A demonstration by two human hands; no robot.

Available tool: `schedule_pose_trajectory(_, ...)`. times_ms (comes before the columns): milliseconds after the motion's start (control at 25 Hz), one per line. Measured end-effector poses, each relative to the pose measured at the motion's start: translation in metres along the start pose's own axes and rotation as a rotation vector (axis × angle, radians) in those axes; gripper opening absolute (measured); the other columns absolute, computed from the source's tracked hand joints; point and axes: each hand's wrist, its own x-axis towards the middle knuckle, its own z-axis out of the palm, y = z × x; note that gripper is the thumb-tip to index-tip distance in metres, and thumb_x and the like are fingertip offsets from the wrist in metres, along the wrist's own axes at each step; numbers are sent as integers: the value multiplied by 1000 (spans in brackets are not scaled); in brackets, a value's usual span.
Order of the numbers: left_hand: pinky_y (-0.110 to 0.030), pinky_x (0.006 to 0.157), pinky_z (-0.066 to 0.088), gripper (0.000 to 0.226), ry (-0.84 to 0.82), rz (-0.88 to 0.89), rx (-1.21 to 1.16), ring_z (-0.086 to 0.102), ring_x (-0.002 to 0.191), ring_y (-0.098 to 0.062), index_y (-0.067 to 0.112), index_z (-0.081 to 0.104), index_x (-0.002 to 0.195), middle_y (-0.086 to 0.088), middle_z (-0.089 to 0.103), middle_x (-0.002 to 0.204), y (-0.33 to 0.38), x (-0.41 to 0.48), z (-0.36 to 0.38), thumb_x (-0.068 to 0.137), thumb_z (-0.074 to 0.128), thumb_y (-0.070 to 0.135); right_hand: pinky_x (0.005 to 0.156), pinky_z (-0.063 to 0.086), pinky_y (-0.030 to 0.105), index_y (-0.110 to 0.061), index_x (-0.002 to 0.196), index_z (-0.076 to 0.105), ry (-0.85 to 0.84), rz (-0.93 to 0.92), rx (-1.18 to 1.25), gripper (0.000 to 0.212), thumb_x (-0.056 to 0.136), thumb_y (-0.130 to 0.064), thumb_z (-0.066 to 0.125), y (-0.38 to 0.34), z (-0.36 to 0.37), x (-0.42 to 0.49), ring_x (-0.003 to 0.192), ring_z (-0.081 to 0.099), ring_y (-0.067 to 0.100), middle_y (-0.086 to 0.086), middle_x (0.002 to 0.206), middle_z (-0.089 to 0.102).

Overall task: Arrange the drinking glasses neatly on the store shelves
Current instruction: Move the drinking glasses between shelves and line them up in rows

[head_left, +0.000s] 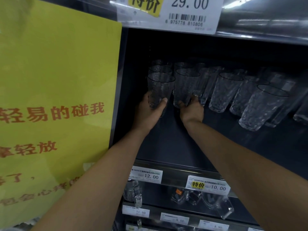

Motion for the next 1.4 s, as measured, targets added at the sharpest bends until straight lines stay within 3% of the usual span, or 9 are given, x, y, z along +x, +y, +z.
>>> schedule_pose_trajectory(200, -5, 72, 38, 52, 5, -9, 1, 53, 99, -2, 20, 49, 141, 24, 51, 97, -1, 1, 1, 94, 66, 36, 87, 43, 28, -10, 142, 42, -1, 9, -25, 50, 99, -31, 55, 1, 2, 2, 121, 55, 31, 15, 131, 60)
schedule_pose_trajectory(400, -4, 72, 39, 29, -12, -8, 19, 54, 87, 13, 27, 60, 121, 26, 58, 95, -2, 2, 0, 94, 65, 36, 81, 41, 25, -10, 140, 42, -13, 17, -34, 47, 100, -31, 53, 2, 3, 4, 117, 57, 31, 16, 128, 62)
schedule_pose_trajectory(560, -8, 78, 44, 37, 4, 15, 22, 62, 100, 0, 21, 63, 127, 13, 68, 108, -2, 0, 0, 94, 65, 36, 90, 47, 33, -10, 136, 45, -13, 19, -45, 43, 99, -31, 53, 4, 7, 5, 117, 57, 34, 19, 127, 62)
schedule_pose_trajectory(880, -6, 75, 40, 39, 7, -22, 52, 55, 91, 12, 20, 63, 127, 13, 66, 108, 0, -1, 0, 93, 66, 39, 96, 49, 39, -13, 141, 42, -23, -7, -86, 47, 99, -32, 51, 5, 8, 6, 118, 56, 35, 18, 129, 61)
schedule_pose_trajectory(960, -11, 80, 44, 42, 0, -44, 51, 59, 97, 4, 19, 62, 129, 11, 67, 113, 1, -2, -1, 91, 68, 37, 96, 49, 38, -9, 138, 45, -30, 7, -87, 44, 99, -30, 51, 4, 7, 5, 119, 56, 35, 19, 129, 60)
schedule_pose_trajectory(1120, -26, 86, 48, 50, -33, -116, 153, 61, 110, -16, 17, 54, 133, 3, 65, 120, 2, -8, 0, 87, 72, 24, 86, 49, 31, -3, 126, 51, -84, 15, -27, 33, 97, -20, 52, 3, -7, -6, 112, 59, 33, 19, 123, 63)
schedule_pose_trajectory(1280, -23, 79, 44, 45, -52, -224, 227, 58, 107, -19, 15, 54, 134, -6, 62, 130, 16, -30, -5, 92, 66, 22, 84, 42, 17, -14, 123, 65, -282, -45, 62, 29, 96, -21, 57, 5, -42, -30, 113, 60, 21, 6, 122, 66)
schedule_pose_trajectory(1400, -22, 84, 39, 42, -112, -272, 241, 56, 107, -18, 11, 56, 135, -5, 60, 132, 33, -58, -15, 95, 62, 21, 78, 40, 1, -18, 112, 73, -446, -27, 177, 20, 93, -17, 64, 12, -87, -58, 111, 59, 10, -1, 117, 68)
